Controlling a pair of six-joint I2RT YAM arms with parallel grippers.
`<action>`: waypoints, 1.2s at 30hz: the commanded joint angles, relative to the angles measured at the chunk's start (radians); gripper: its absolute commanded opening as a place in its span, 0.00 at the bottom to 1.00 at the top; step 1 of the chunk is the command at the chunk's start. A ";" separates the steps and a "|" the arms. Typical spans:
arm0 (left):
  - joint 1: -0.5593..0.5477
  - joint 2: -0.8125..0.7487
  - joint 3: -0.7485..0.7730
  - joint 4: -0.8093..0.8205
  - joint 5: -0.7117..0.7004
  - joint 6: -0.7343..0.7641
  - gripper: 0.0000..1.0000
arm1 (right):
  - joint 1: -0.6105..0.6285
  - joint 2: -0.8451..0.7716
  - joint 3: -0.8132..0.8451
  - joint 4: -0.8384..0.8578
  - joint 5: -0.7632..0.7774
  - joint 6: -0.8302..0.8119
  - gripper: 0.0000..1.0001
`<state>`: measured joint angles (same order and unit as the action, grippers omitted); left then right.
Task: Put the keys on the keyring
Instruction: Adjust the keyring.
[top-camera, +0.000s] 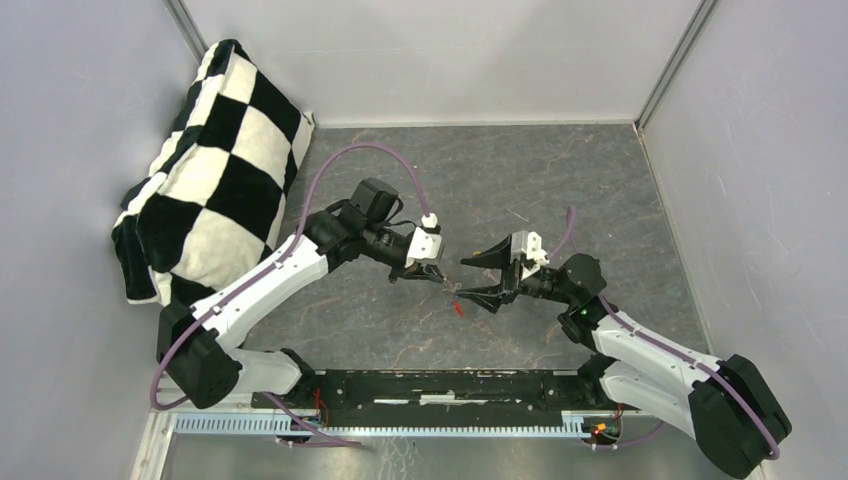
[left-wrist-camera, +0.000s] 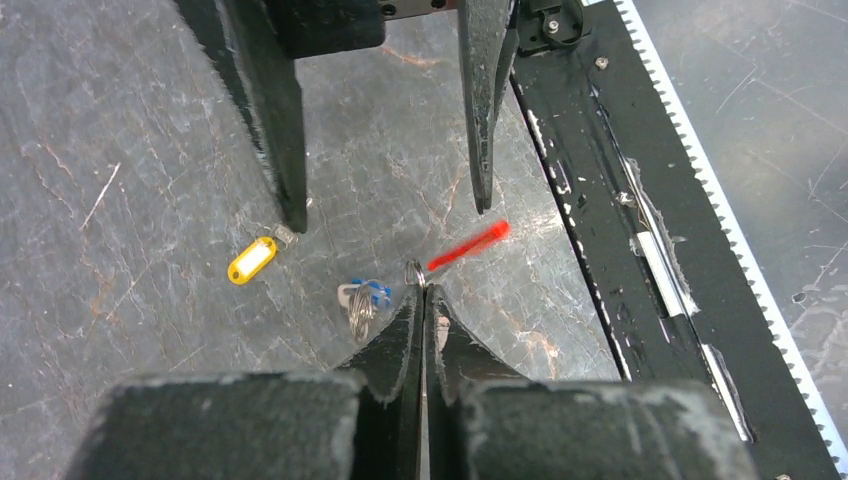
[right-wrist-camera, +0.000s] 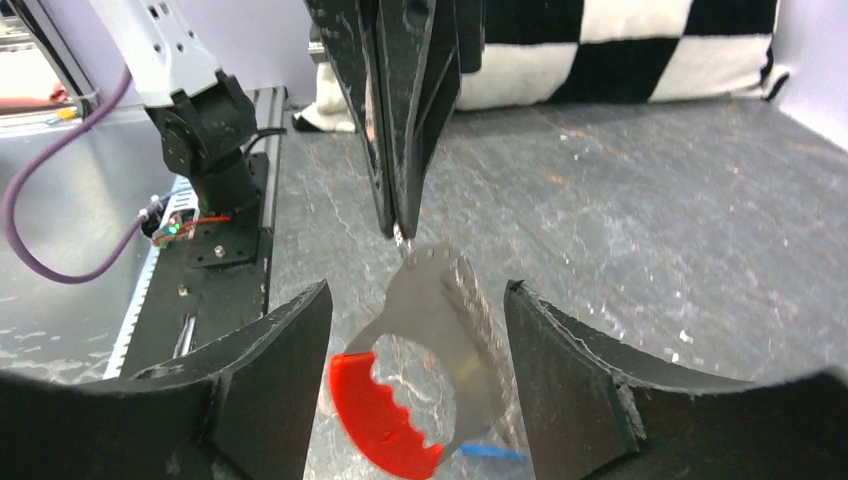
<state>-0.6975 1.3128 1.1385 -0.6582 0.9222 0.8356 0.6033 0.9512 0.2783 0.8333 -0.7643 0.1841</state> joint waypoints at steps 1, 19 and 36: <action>-0.007 -0.045 -0.005 0.001 0.077 0.053 0.02 | 0.034 0.007 0.121 -0.046 -0.055 -0.055 0.70; -0.010 -0.138 -0.017 -0.033 0.107 0.081 0.02 | 0.109 0.009 0.350 -0.556 -0.017 -0.307 0.47; -0.011 -0.157 -0.036 -0.022 0.099 0.087 0.02 | 0.207 0.061 0.393 -0.576 0.046 -0.305 0.05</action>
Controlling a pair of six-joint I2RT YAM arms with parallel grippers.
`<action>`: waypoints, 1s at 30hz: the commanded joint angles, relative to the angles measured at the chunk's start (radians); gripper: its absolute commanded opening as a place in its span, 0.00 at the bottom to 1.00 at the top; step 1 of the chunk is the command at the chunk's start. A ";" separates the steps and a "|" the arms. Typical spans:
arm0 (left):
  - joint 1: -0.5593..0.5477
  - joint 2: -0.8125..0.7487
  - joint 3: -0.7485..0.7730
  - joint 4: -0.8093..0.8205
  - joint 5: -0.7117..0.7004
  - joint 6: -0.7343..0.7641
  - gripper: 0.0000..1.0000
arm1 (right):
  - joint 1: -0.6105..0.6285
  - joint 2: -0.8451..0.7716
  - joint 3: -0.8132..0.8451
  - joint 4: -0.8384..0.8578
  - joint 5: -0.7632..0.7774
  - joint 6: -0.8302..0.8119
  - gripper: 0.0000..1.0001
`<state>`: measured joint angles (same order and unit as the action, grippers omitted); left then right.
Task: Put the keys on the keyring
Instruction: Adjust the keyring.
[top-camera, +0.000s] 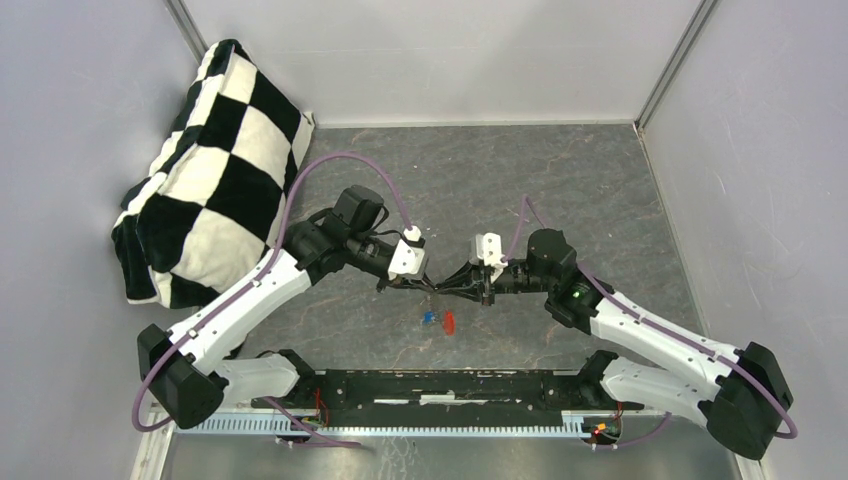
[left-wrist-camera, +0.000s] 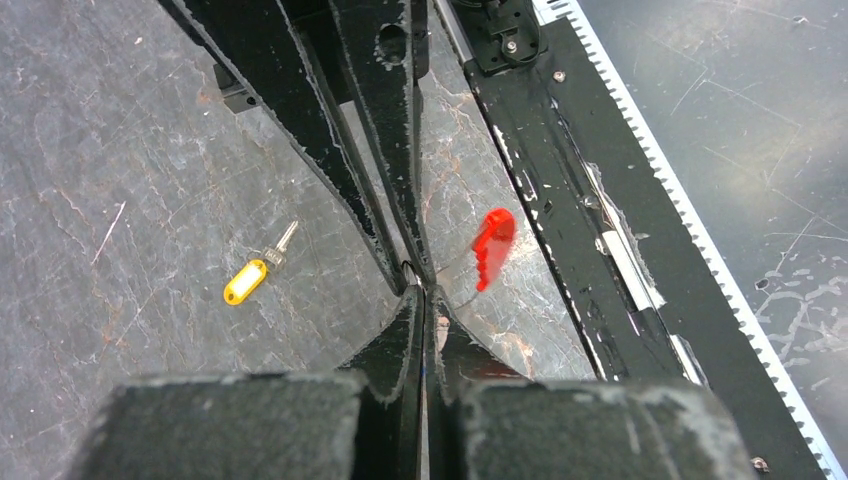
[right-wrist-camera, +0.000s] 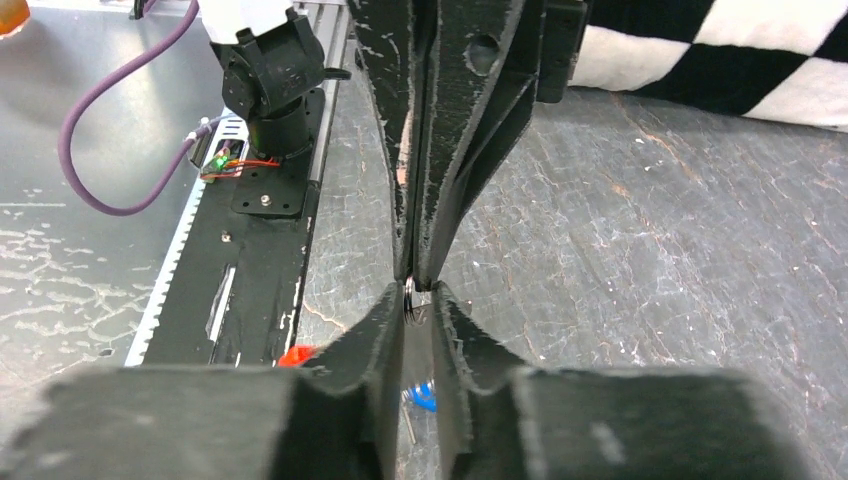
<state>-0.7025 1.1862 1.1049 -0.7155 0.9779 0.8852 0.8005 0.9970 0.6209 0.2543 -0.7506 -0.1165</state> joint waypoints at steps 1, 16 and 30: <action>-0.005 -0.032 -0.005 0.045 0.042 0.033 0.02 | 0.010 0.019 0.054 -0.009 0.038 -0.007 0.01; -0.005 -0.142 -0.087 0.174 -0.078 -0.111 0.49 | 0.010 -0.089 -0.030 0.116 0.124 0.050 0.00; -0.005 -0.231 -0.217 0.415 -0.079 -0.433 0.42 | 0.005 -0.087 -0.114 0.427 0.027 0.264 0.00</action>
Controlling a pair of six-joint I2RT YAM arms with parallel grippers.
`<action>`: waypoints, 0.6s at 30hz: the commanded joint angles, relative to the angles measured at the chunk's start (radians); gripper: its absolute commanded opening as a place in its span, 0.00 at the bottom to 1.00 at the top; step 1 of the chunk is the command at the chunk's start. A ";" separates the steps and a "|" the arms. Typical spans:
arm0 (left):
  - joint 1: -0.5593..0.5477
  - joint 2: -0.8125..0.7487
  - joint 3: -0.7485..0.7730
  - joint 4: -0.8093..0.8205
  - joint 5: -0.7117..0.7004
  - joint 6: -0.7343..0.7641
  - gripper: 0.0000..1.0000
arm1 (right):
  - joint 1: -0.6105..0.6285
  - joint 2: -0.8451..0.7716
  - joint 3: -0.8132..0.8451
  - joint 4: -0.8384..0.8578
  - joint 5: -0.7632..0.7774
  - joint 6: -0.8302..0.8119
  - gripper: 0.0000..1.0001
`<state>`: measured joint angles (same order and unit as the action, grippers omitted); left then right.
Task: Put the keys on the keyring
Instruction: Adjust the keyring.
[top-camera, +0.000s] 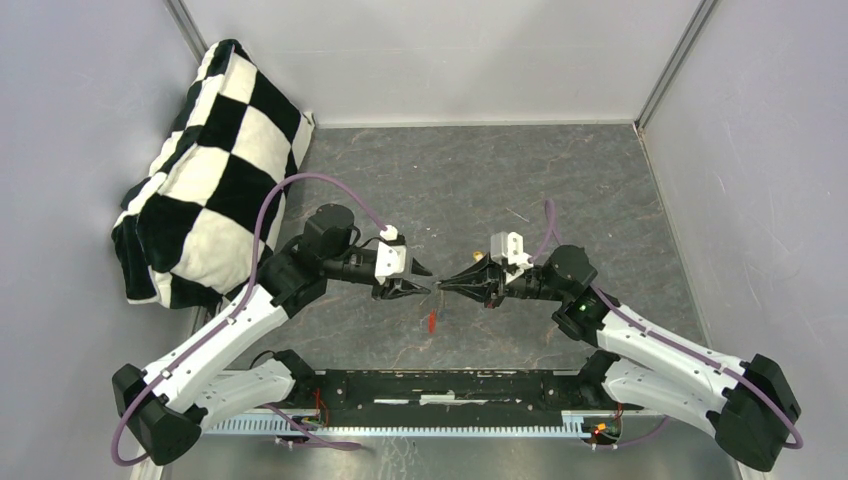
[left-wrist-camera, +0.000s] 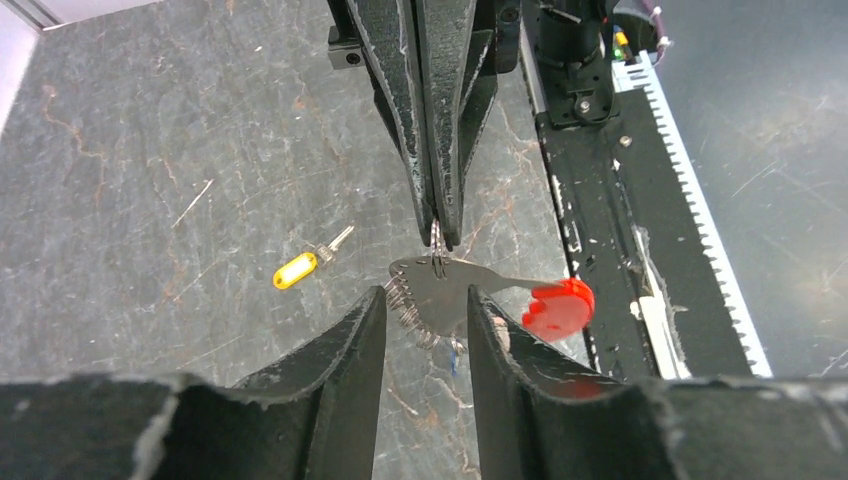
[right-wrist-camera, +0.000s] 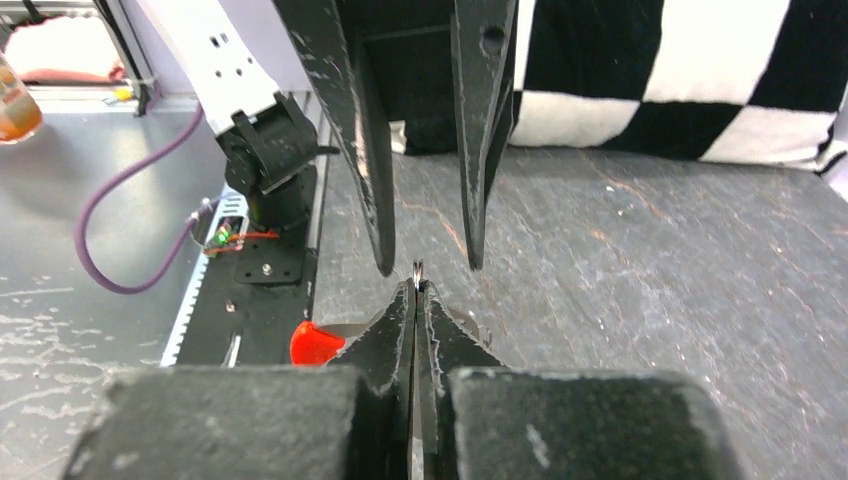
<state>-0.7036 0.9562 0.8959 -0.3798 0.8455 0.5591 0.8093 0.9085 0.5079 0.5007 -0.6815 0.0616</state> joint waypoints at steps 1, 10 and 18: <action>-0.004 0.000 -0.010 0.079 0.061 -0.107 0.40 | -0.004 0.005 -0.002 0.189 -0.045 0.092 0.00; -0.004 -0.007 -0.006 0.117 0.105 -0.156 0.35 | -0.004 0.021 -0.005 0.234 -0.044 0.126 0.00; -0.004 -0.022 -0.005 0.144 0.151 -0.212 0.30 | -0.004 0.054 -0.029 0.318 -0.037 0.183 0.00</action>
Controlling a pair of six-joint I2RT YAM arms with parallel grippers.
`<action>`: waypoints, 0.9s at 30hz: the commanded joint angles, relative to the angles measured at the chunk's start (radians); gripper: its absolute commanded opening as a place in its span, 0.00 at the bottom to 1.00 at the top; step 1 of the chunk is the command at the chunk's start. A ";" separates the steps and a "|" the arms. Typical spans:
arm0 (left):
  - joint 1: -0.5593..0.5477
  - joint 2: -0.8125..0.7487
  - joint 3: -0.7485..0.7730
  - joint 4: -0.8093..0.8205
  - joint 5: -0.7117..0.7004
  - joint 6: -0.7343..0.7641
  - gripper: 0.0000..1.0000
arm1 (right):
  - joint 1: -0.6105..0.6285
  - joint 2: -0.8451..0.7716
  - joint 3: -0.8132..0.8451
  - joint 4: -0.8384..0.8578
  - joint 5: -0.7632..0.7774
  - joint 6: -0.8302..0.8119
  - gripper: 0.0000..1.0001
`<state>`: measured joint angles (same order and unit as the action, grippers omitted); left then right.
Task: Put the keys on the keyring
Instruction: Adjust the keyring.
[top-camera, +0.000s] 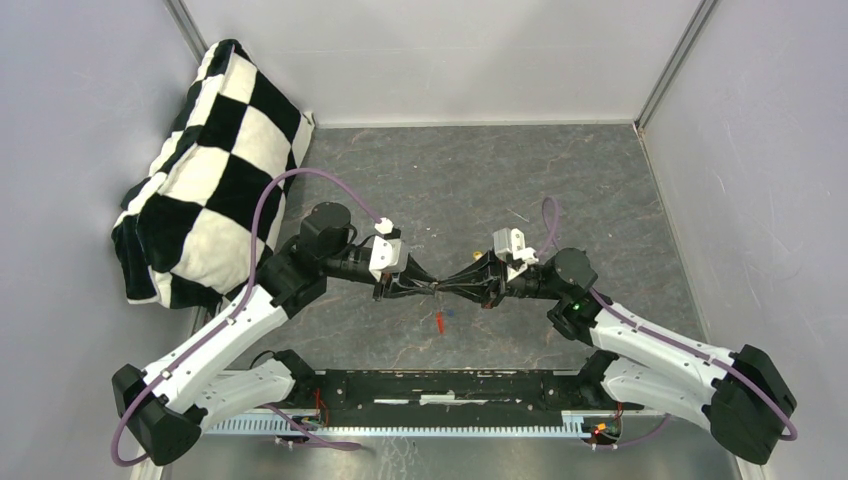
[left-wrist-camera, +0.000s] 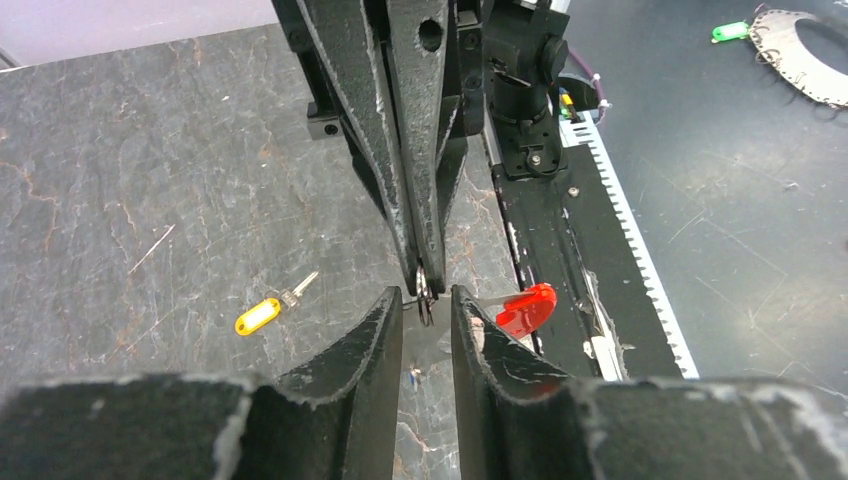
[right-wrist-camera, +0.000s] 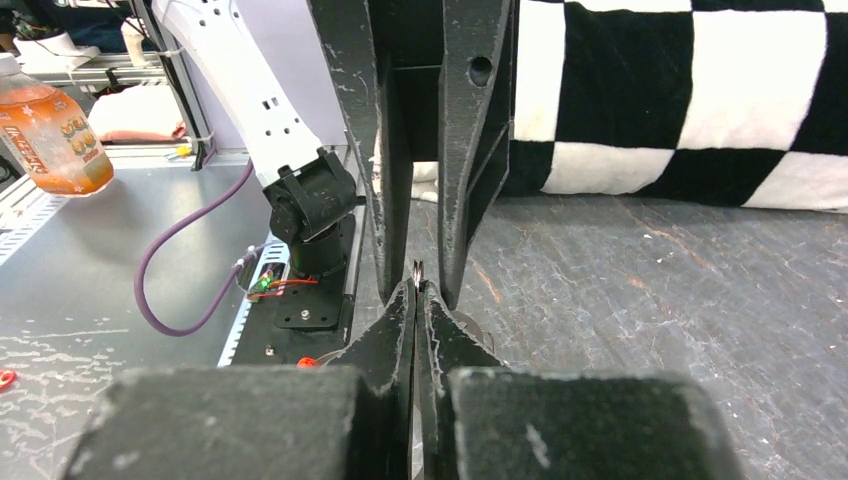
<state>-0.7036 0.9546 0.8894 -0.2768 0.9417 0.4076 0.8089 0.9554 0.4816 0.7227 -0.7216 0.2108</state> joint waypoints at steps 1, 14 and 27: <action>-0.004 -0.022 0.001 0.030 0.057 -0.045 0.28 | -0.004 0.005 -0.004 0.096 0.005 0.033 0.00; -0.004 -0.007 0.004 -0.069 0.020 0.034 0.32 | -0.004 -0.028 -0.006 0.060 0.025 0.010 0.00; -0.004 -0.002 0.001 0.039 0.009 -0.066 0.16 | -0.004 -0.015 -0.010 0.089 0.011 0.044 0.00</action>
<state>-0.7029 0.9508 0.8864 -0.2985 0.9436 0.3973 0.8085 0.9501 0.4679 0.7544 -0.7155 0.2470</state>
